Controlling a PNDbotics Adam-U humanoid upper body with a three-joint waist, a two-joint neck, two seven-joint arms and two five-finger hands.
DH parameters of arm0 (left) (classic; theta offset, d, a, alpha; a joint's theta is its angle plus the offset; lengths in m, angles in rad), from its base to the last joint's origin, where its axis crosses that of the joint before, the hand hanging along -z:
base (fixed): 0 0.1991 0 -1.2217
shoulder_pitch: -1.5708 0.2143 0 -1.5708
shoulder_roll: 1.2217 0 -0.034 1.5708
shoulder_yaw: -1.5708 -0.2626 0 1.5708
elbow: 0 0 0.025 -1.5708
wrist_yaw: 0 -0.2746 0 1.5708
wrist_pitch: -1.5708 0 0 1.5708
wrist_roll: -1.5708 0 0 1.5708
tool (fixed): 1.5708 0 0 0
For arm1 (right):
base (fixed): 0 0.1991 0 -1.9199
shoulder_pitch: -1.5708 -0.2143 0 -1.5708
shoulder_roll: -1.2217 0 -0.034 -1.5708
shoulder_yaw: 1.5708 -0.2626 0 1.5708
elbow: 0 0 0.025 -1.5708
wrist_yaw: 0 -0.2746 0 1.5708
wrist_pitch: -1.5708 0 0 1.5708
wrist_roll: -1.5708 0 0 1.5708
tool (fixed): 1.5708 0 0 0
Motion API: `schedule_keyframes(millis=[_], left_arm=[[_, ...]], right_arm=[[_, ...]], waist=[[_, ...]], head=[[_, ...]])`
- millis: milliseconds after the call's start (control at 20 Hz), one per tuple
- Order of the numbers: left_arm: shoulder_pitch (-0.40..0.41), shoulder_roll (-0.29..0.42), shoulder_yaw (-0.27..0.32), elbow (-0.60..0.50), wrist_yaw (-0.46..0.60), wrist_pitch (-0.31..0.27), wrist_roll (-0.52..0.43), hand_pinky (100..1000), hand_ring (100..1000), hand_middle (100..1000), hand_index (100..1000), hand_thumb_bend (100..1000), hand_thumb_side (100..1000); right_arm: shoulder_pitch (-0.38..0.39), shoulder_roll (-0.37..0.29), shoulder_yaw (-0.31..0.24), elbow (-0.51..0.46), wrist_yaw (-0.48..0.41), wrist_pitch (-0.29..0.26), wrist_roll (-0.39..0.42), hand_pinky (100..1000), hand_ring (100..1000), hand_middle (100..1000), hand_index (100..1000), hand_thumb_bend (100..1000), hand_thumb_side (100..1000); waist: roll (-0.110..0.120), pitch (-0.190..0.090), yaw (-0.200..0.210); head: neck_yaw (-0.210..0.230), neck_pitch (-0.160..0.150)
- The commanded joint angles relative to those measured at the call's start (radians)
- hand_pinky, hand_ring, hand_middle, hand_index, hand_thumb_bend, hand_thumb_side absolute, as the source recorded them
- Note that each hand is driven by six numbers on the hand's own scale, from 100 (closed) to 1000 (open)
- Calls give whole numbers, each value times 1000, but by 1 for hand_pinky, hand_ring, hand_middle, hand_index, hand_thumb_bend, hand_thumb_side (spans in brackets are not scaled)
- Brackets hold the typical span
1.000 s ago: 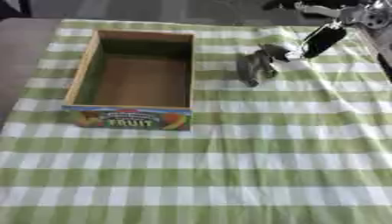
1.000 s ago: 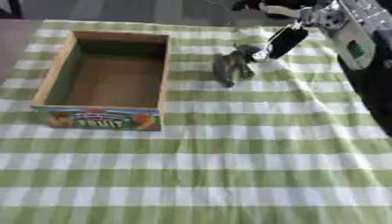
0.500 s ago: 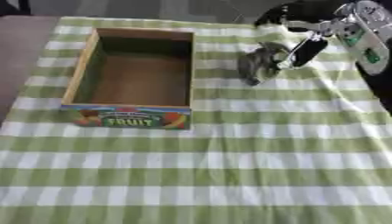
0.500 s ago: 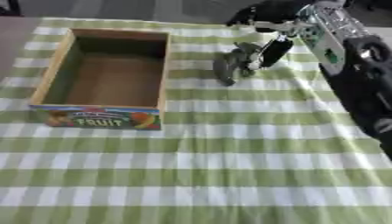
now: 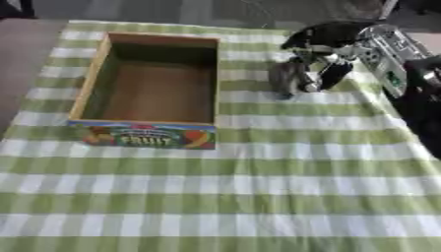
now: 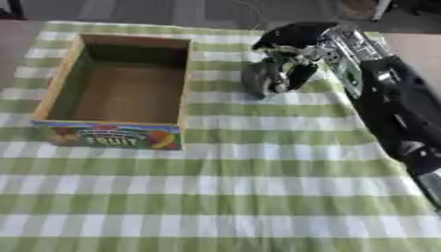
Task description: Pick up objects on the table and place them in the box.
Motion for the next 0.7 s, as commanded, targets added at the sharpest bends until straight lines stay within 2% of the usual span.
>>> schedule_keyframes(millis=[50,500,700], left_arm=[[-8,14,-3,-13,-5,-3,-3,293,338,620,373,100,760],[-9,13,-2,-11,-5,-4,-5,294,338,620,372,100,761],[-10,13,-1,-11,-6,-3,-6,294,338,620,371,100,762]], right_arm=[[-20,-17,-16,11,27,2,-21,925,963,902,1000,323,383],[-26,-1,-4,26,54,-10,-28,911,950,877,968,258,353],[-29,4,-1,29,61,-15,-36,901,938,847,903,232,332]], waist=[[2,-12,4],[-2,-7,8],[-5,-7,9]], head=[[-6,-10],[-6,-11],[-2,-11]])
